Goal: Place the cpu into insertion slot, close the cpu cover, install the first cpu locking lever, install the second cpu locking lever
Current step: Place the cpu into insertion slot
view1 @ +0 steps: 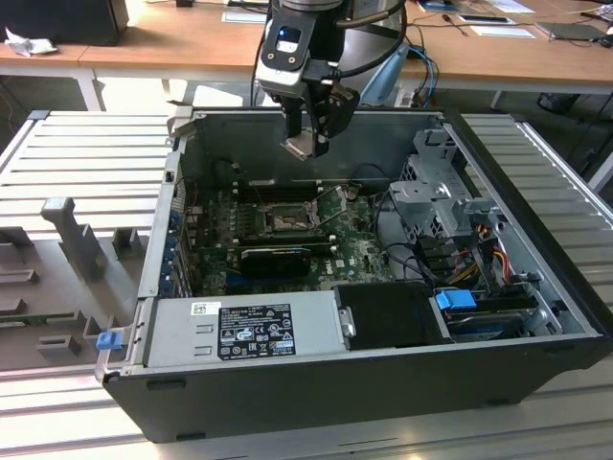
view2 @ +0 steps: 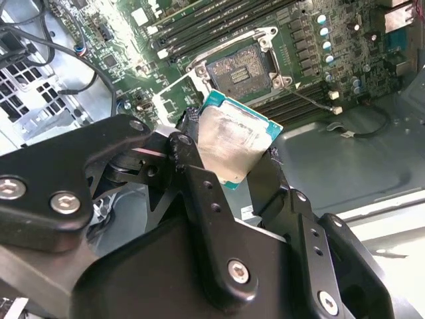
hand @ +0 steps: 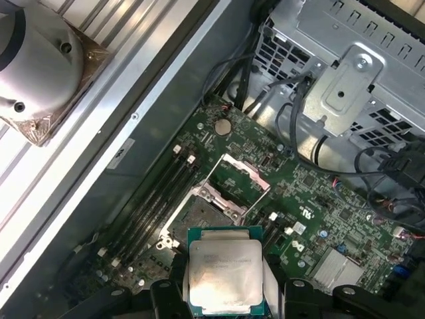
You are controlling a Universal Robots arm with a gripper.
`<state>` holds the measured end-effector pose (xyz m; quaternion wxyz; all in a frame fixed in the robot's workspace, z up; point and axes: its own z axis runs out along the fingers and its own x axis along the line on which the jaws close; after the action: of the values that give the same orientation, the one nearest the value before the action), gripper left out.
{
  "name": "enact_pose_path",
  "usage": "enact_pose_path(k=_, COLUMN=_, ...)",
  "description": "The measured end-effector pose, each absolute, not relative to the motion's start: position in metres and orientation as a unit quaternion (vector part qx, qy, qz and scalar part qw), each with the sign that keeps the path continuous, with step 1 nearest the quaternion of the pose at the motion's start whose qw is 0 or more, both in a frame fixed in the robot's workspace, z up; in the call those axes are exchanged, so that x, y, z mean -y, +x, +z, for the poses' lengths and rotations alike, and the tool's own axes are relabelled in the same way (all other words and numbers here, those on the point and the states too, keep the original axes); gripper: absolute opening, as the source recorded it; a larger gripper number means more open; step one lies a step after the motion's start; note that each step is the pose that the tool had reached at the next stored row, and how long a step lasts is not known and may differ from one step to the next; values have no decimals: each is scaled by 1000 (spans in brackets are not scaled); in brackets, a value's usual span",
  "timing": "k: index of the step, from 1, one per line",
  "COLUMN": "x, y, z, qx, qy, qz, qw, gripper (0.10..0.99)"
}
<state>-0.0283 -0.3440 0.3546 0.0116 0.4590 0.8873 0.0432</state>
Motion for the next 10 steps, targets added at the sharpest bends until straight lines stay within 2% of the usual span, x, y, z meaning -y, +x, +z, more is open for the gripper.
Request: enact_pose_path(k=10, x=344, y=-28, z=354, qx=-867, qy=496, qz=43, qw=13, gripper=533)
